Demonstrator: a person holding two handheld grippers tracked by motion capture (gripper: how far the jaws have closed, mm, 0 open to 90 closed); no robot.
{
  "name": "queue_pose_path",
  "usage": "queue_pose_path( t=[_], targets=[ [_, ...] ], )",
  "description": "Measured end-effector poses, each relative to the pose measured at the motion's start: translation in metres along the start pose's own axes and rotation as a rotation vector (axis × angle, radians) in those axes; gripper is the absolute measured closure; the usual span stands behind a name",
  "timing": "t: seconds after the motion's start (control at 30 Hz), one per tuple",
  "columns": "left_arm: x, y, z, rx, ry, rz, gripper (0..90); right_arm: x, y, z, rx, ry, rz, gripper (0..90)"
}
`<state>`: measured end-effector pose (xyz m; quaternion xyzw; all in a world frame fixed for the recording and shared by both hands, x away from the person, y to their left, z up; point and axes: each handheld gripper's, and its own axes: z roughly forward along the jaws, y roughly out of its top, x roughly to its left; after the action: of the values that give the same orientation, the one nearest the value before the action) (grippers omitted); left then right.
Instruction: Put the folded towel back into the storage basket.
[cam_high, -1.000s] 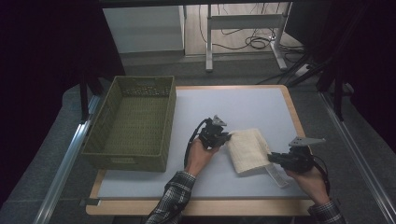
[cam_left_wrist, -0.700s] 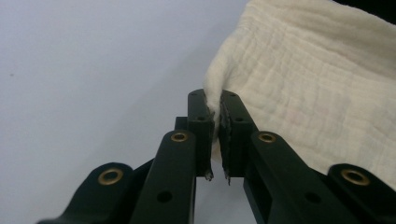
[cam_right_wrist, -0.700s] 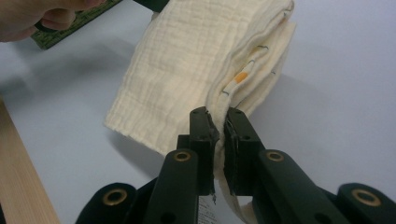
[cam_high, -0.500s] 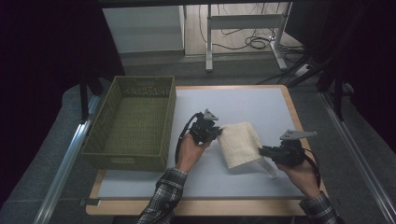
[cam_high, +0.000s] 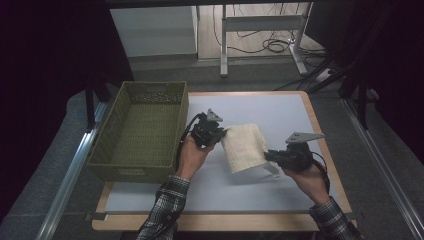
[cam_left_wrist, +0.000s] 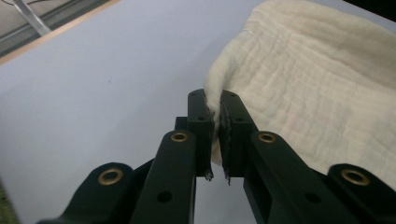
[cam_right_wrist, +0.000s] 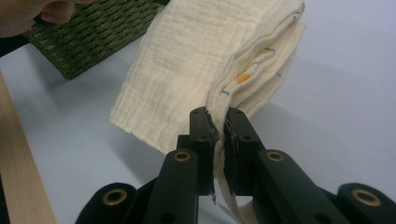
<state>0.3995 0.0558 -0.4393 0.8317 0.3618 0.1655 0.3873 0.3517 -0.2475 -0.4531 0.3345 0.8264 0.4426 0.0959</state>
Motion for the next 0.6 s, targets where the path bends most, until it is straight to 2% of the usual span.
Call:
queue_pose_path(
  t=[0.4, 0.6],
  targets=[
    [0.025, 0.003, -0.029, -0.011, 0.052, -0.012, 84.3, 0.015, 0.026, 0.020, -0.010, 0.013, -0.028, 82.6],
    [0.038, 0.004, -0.043, -0.008, 0.088, -0.011, 84.2, 0.025, 0.042, 0.029, -0.025, 0.035, -0.039, 82.6]
  ],
)
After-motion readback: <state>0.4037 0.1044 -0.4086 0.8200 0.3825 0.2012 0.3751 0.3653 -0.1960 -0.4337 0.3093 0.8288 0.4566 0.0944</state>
